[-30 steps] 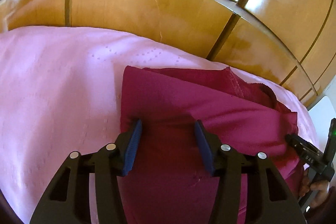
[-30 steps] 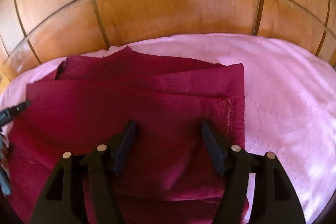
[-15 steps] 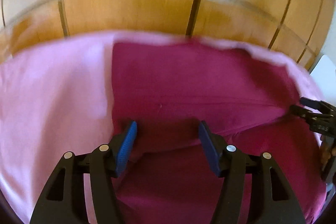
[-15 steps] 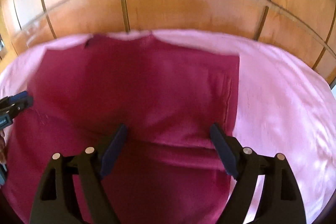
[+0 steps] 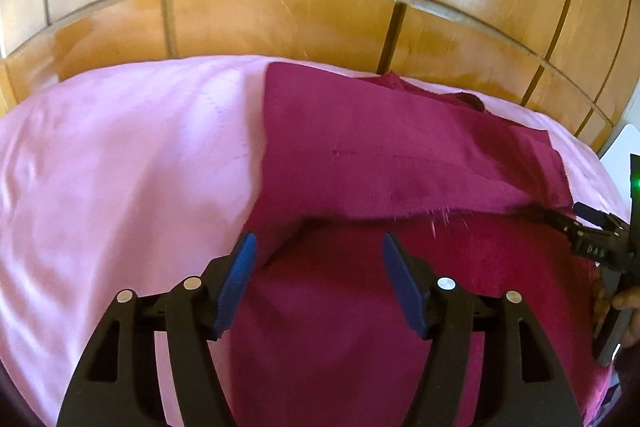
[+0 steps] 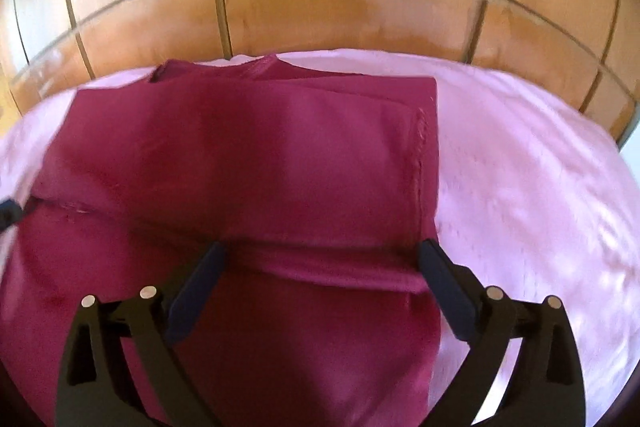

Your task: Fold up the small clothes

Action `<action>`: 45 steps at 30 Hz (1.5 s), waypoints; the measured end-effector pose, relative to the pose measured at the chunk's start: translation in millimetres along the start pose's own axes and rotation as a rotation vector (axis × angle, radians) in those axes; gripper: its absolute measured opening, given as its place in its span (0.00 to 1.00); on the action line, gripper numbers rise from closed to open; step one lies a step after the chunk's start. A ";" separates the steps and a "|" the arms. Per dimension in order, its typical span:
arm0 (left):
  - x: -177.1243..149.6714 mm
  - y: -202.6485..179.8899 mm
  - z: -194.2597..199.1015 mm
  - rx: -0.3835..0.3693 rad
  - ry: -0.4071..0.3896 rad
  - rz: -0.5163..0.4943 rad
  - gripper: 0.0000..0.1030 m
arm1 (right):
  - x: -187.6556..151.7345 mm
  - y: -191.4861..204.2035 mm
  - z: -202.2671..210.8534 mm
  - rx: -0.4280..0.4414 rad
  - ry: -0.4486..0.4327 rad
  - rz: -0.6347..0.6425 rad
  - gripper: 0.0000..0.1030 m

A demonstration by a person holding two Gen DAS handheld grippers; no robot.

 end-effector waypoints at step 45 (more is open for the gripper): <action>-163.1 32.2 125.1 -0.239 0.154 0.061 0.56 | -191.8 -50.8 140.5 0.189 0.339 -0.012 0.58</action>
Point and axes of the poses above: each gripper's, at about its wrist camera, not at the fingertips, and z roughly against the way its jaws point, y to its left, x to its top, the point moved 1 cm from there along -z, roughly the way its jaws point, and after that the axes turned 8 degrees about -z, right-handed, at the moved point
